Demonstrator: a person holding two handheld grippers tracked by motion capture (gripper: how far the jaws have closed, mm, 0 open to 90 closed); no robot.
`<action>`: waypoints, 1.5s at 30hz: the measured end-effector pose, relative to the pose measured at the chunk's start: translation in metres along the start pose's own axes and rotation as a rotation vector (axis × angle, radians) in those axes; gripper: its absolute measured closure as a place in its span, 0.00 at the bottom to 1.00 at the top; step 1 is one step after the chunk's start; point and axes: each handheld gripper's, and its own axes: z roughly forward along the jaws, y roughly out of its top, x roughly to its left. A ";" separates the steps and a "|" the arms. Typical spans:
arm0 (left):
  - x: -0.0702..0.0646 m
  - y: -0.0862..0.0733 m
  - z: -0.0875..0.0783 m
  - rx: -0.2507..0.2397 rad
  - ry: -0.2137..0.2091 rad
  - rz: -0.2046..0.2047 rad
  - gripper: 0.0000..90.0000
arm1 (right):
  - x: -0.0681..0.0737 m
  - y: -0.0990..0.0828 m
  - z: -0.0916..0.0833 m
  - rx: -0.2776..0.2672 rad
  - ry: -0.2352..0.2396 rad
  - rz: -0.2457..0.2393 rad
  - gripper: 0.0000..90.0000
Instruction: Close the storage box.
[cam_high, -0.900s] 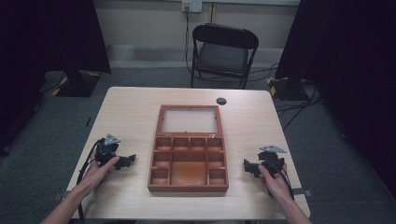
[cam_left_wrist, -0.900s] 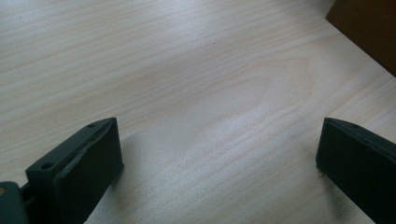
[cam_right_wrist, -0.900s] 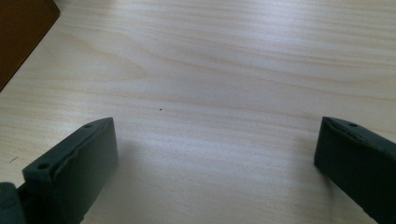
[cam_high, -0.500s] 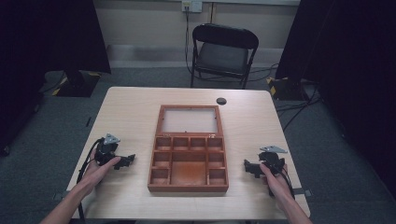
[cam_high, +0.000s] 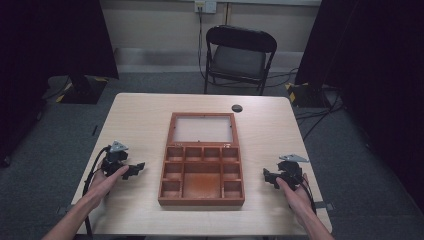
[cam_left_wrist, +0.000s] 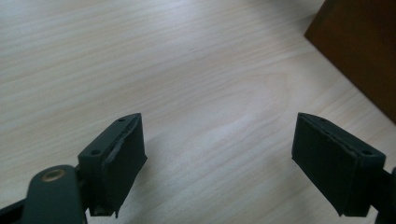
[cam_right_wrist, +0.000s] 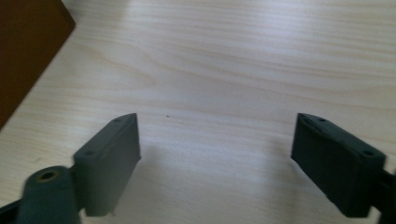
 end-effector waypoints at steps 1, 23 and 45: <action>-0.002 0.003 -0.002 -0.013 0.004 0.007 0.19 | 0.001 0.001 0.000 -0.010 0.019 0.000 0.17; -0.018 0.038 -0.016 -0.072 0.002 0.083 0.20 | 0.040 0.056 -0.011 -0.137 0.153 -0.098 0.22; -0.026 0.104 0.024 -0.091 -0.093 0.032 0.21 | 0.069 0.124 0.032 -0.114 0.340 -0.126 0.23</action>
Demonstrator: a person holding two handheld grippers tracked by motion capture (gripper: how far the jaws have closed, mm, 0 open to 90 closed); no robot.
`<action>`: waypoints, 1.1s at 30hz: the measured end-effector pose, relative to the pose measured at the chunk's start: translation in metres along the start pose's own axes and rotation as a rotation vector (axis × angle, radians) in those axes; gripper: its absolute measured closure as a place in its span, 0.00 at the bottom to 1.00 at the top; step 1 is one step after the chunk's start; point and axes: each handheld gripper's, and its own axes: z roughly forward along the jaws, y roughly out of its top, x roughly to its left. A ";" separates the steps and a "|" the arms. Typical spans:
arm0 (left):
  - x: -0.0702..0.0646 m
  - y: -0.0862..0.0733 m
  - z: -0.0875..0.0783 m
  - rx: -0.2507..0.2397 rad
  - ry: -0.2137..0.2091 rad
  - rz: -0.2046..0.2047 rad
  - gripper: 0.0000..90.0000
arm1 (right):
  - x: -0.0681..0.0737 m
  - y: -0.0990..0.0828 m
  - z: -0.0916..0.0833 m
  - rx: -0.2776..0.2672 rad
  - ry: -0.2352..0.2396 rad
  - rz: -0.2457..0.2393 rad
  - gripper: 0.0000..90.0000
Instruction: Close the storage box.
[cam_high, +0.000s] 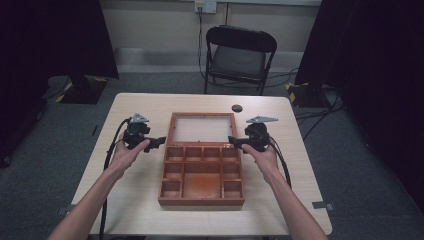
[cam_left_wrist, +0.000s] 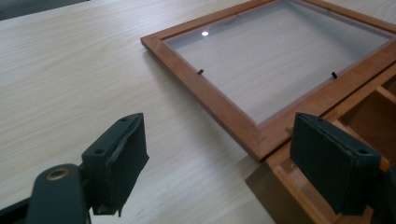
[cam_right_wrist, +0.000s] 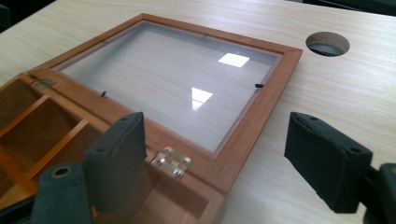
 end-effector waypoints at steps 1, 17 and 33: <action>0.000 0.001 0.003 -0.004 -0.007 -0.010 0.21 | -0.002 0.002 0.005 0.007 -0.006 0.009 0.22; 0.000 -0.003 0.033 0.042 -0.042 -0.105 0.22 | -0.021 -0.009 0.048 0.108 0.008 0.116 0.19; -0.015 0.002 0.055 0.077 -0.103 -0.144 0.21 | -0.020 -0.017 0.069 0.094 0.101 0.293 0.15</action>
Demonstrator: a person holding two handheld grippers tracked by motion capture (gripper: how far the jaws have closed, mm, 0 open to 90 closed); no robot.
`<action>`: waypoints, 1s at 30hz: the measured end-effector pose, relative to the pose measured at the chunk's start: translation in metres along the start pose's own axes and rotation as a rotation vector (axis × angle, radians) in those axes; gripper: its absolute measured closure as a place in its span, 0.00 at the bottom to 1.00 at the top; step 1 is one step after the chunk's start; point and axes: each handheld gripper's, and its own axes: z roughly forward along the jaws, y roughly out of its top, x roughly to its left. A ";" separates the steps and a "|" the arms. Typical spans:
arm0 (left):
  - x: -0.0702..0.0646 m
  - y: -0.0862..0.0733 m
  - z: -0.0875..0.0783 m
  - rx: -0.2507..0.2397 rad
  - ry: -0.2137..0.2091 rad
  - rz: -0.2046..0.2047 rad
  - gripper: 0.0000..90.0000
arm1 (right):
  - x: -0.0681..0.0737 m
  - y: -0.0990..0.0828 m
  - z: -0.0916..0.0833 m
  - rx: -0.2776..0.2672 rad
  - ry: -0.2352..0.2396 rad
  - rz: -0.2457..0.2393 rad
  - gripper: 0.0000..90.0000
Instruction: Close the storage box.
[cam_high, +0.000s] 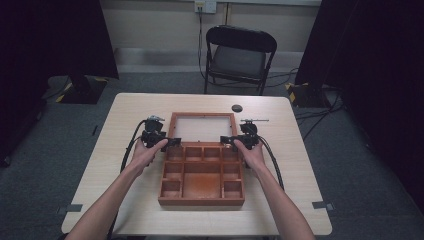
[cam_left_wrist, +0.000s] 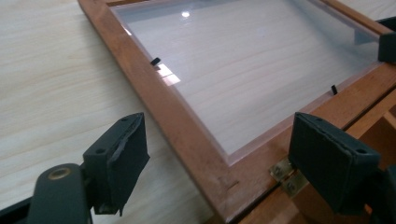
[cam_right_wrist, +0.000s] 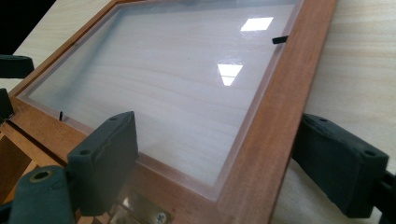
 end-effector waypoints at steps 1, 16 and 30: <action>0.000 0.000 0.002 -0.002 -0.002 -0.006 0.21 | 0.002 0.000 0.001 -0.002 -0.004 -0.010 0.15; 0.007 0.002 0.011 0.040 -0.062 -0.074 0.12 | 0.002 0.000 0.004 0.014 0.026 0.028 0.16; 0.013 0.001 0.016 0.053 -0.122 -0.138 0.11 | 0.002 -0.002 0.003 -0.001 0.029 0.021 0.16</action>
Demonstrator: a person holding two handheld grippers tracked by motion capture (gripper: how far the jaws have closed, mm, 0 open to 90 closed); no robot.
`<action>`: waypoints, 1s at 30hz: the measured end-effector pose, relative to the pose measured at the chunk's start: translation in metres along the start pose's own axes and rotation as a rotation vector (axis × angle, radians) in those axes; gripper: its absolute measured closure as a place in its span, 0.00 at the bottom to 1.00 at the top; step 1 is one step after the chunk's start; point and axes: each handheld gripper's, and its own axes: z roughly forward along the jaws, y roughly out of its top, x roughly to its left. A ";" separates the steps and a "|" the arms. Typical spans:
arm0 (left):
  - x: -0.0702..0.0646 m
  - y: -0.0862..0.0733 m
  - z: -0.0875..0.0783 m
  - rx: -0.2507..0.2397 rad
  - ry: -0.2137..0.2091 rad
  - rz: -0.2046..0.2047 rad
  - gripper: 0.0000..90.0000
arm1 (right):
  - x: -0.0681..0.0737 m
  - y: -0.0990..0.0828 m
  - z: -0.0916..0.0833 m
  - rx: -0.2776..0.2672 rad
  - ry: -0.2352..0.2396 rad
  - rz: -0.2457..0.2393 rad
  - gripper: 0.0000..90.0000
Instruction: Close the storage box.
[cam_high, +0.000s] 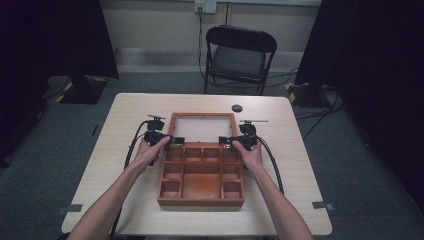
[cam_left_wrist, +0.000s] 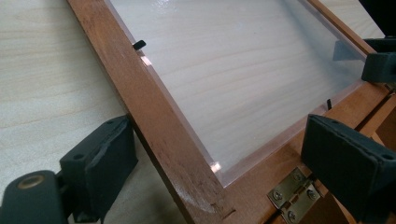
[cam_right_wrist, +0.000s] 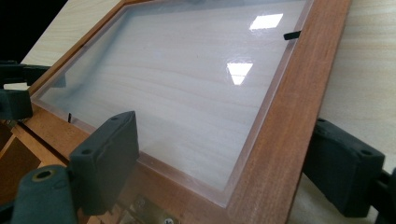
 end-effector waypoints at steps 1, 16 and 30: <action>0.001 0.000 0.000 -0.002 -0.012 -0.009 0.11 | 0.001 0.000 0.000 0.001 -0.004 -0.001 0.16; -0.006 0.003 -0.007 -0.038 0.002 0.033 0.28 | 0.010 0.006 -0.015 -0.054 -0.068 -0.097 0.29; -0.012 0.006 -0.026 -0.084 0.006 0.100 0.36 | 0.022 0.012 -0.033 -0.111 -0.066 -0.130 0.34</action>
